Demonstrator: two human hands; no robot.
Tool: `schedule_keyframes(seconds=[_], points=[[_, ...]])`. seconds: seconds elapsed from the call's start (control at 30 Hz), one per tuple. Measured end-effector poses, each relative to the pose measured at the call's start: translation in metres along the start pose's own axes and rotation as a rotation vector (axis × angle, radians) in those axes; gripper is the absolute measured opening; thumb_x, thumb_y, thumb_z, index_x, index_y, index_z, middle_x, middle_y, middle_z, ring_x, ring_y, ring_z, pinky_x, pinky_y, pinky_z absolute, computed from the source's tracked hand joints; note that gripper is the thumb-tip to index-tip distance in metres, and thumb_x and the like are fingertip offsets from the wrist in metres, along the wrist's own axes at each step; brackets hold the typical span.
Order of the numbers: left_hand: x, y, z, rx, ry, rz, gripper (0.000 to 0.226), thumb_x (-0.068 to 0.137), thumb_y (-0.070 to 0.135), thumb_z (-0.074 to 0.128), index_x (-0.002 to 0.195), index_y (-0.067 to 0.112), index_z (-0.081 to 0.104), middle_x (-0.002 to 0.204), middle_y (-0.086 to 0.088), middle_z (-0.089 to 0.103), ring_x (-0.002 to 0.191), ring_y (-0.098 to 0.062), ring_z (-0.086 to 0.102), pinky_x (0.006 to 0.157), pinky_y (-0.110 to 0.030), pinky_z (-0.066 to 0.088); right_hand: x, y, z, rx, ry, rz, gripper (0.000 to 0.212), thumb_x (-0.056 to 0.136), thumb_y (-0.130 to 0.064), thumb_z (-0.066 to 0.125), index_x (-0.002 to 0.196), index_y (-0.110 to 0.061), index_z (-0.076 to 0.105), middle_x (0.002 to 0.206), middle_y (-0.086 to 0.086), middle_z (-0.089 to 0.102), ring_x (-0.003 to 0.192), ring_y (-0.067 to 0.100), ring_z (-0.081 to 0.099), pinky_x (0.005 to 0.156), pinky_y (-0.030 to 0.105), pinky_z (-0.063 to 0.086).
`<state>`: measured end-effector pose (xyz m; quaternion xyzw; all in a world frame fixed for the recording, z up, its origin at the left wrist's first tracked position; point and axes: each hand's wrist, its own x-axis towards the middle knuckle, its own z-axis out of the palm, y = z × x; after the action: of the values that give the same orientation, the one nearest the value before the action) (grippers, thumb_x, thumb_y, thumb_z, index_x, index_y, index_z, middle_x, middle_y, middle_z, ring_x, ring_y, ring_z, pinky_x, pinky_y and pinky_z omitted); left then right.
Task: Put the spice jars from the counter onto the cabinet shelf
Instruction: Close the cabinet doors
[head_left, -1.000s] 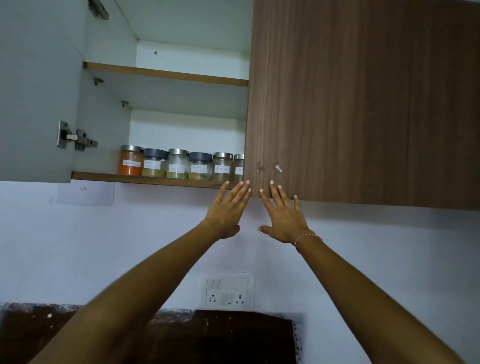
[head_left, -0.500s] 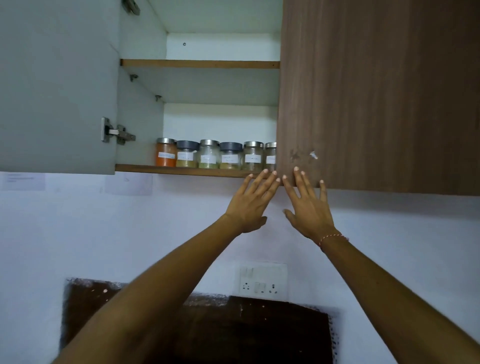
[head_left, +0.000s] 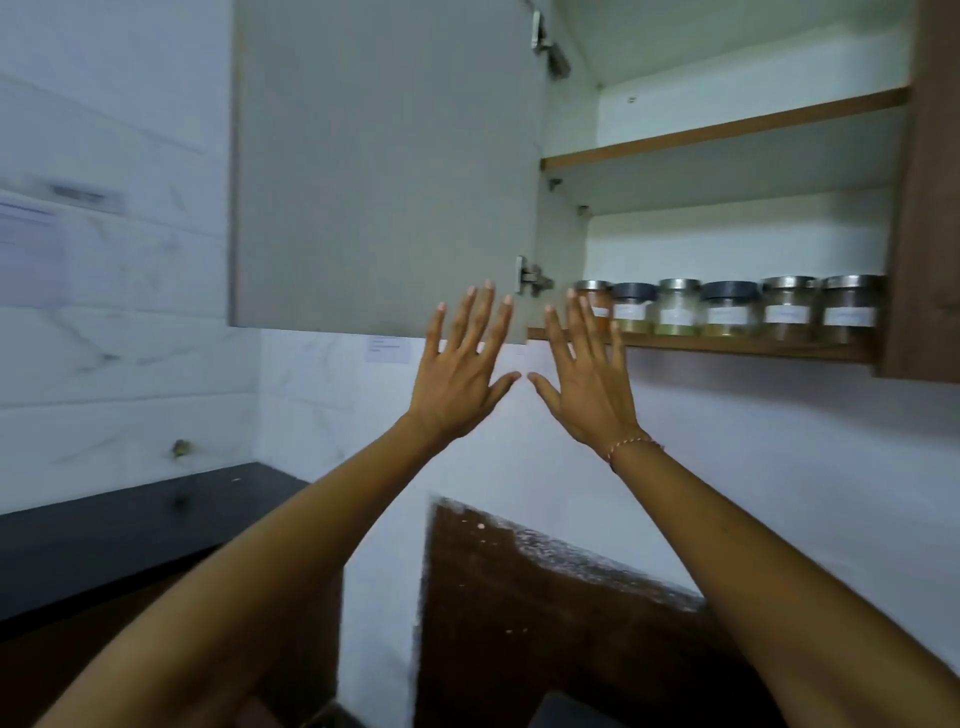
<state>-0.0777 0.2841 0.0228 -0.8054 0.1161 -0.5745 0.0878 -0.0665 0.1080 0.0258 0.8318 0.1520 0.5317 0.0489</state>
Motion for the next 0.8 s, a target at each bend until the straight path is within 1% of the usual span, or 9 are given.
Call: schedule_keyframes(seconds=[0.13,0.23,0.3,0.4,0.5,0.57,0.63,0.73,0.8], points=[[-0.033,-0.087,-0.036,0.116,0.028,-0.101,0.072,0.092,0.059,0.016,0.144,0.019,-0.013,0.158,-0.012,0.005,0.142,-0.022,-0.009,0.114,-0.048,-0.006,0.033,-0.097,-0.010,0.160,0.021,-0.080,0.080,0.090,-0.058,0.035,0.147,-0.020,-0.006,0.158,0.009,-0.005,0.146,0.026,-0.005,0.116,0.051,0.003],[-0.050,-0.132,-0.065,0.196,0.066,-0.167,0.074,0.092,0.059,0.021,0.146,0.017,-0.008,0.157,-0.014,0.010,0.143,-0.024,-0.003,0.113,-0.049,-0.005,0.049,-0.162,-0.026,0.231,0.070,-0.214,0.082,0.088,-0.059,0.038,0.149,-0.019,0.000,0.158,0.009,-0.001,0.146,0.026,-0.002,0.116,0.051,0.005],[-0.060,-0.151,-0.078,0.095,0.067,-0.326,0.081,0.089,0.064,0.019,0.145,0.015,-0.012,0.158,-0.014,0.000,0.145,-0.025,-0.006,0.113,-0.049,-0.009,0.059,-0.195,-0.038,0.256,0.105,-0.259,0.083,0.087,-0.057,0.041,0.149,-0.017,0.003,0.158,0.010,0.001,0.146,0.026,0.001,0.117,0.051,0.008],[-0.071,-0.171,-0.080,-0.303,-0.019,-0.591,0.084,0.090,0.062,0.022,0.145,0.013,-0.018,0.156,-0.008,-0.019,0.144,-0.021,-0.019,0.113,-0.047,-0.011,0.074,-0.226,-0.054,0.288,0.129,-0.263,0.080,0.088,-0.055,0.040,0.149,-0.018,0.002,0.158,0.010,-0.001,0.146,0.026,-0.002,0.116,0.048,0.004],[-0.074,-0.179,-0.077,-0.532,-0.199,-0.507,0.069,0.096,0.050,0.021,0.148,0.015,-0.009,0.159,-0.004,-0.009,0.145,-0.015,-0.014,0.118,-0.043,-0.006,0.084,-0.237,-0.060,0.192,0.139,-0.311,0.077,0.089,-0.044,0.042,0.149,-0.020,0.000,0.158,0.011,-0.002,0.146,0.026,-0.001,0.116,0.050,0.006],[-0.076,-0.181,-0.077,-0.623,-0.190,-0.427,0.062,0.099,0.041,0.024,0.149,0.015,-0.001,0.159,-0.005,0.004,0.146,-0.015,-0.006,0.120,-0.041,-0.002,0.087,-0.237,-0.061,0.126,0.129,-0.342,0.077,0.089,-0.042,0.042,0.149,-0.021,-0.001,0.158,0.011,-0.003,0.146,0.027,-0.003,0.116,0.051,0.006],[-0.076,-0.181,-0.078,-0.628,-0.159,-0.367,0.061,0.099,0.036,0.027,0.149,0.014,0.002,0.159,-0.004,0.008,0.146,-0.014,-0.004,0.120,-0.038,-0.002,0.087,-0.233,-0.060,0.082,0.111,-0.356,0.076,0.090,-0.047,0.041,0.149,-0.023,-0.002,0.158,0.011,-0.006,0.146,0.027,-0.006,0.116,0.051,0.003],[-0.079,-0.179,-0.083,-0.541,-0.146,-0.246,0.071,0.089,0.047,0.021,0.149,0.016,-0.002,0.159,-0.002,-0.002,0.146,-0.014,-0.011,0.119,-0.035,-0.005,0.080,-0.226,-0.062,0.059,0.122,-0.351,0.077,0.090,-0.055,0.038,0.149,-0.021,0.002,0.158,0.011,-0.004,0.146,0.027,-0.004,0.116,0.051,0.003],[-0.079,-0.175,-0.087,-0.505,-0.114,-0.181,0.080,0.082,0.060,0.019,0.146,0.022,-0.009,0.158,-0.001,-0.008,0.144,-0.015,-0.018,0.118,-0.036,-0.009,0.074,-0.221,-0.068,0.066,0.167,-0.348,0.074,0.091,-0.055,0.039,0.149,-0.019,0.011,0.158,0.013,0.003,0.146,0.028,0.002,0.116,0.052,0.008]])
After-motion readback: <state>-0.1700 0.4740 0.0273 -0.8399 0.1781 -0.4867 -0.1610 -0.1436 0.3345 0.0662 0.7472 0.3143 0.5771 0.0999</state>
